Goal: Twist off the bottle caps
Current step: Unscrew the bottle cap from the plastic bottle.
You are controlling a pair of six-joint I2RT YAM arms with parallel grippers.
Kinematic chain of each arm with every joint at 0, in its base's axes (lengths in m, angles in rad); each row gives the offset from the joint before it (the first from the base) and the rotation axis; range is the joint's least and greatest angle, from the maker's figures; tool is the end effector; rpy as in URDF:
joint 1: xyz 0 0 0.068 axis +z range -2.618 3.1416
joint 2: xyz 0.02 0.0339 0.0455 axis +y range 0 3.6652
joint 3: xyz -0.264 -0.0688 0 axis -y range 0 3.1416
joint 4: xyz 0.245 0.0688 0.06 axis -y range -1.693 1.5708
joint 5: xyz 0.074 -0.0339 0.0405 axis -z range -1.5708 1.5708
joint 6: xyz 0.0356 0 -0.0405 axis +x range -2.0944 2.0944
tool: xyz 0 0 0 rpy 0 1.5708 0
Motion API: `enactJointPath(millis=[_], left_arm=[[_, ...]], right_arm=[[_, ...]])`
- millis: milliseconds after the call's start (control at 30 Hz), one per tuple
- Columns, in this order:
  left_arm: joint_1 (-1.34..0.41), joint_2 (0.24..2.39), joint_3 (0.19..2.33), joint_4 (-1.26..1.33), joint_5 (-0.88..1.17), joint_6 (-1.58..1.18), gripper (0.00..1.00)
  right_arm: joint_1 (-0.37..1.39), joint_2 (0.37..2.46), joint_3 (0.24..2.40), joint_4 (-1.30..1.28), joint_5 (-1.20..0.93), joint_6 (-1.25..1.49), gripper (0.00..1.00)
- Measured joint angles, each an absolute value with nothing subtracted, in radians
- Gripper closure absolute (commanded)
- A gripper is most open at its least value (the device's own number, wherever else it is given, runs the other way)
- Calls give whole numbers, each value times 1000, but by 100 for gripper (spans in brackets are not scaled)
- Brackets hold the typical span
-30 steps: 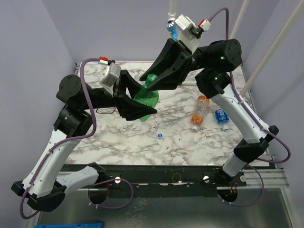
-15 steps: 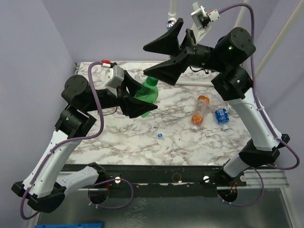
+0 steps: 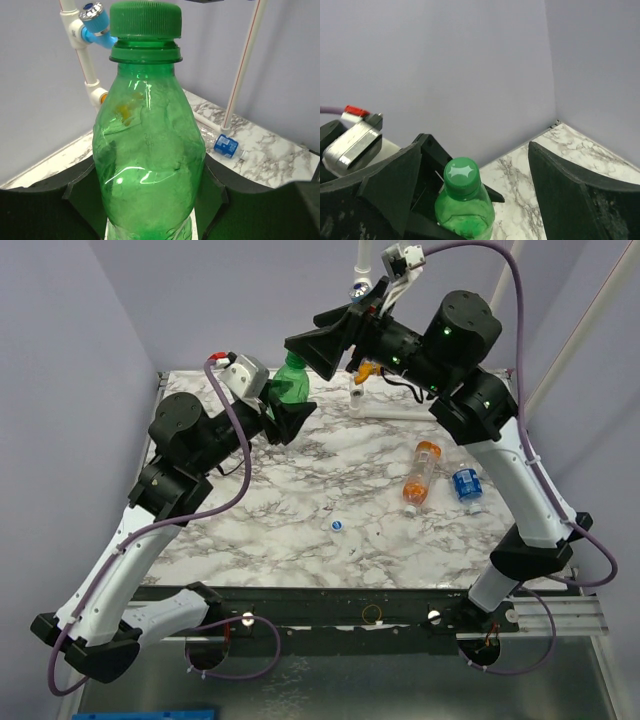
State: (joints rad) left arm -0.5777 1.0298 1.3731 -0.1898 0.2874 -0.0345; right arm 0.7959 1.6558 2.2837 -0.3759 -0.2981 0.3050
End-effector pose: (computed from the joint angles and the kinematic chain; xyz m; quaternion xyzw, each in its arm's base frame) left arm 0.1632 -0.1184 0.4953 0.2775 0.5913 -0.3153 0.6884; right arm 0.2095 0.2288 0.5960 -0.2611 0.5592 0.4864 0.6186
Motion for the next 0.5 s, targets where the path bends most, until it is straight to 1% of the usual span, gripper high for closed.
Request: enactJointPath(millis=[133, 333, 500], left_arm=[[-578, 1036, 1365, -191, 251, -22, 100], [-578, 1036, 1365, -190, 225, -17, 100], [-578, 1036, 1365, -191, 209, -16, 100]], right_arm=[[814, 1729, 2357, -405, -227, 299, 24], [826, 1763, 2372, -414, -191, 297, 32], [826, 1763, 2365, -412, -191, 304, 45]])
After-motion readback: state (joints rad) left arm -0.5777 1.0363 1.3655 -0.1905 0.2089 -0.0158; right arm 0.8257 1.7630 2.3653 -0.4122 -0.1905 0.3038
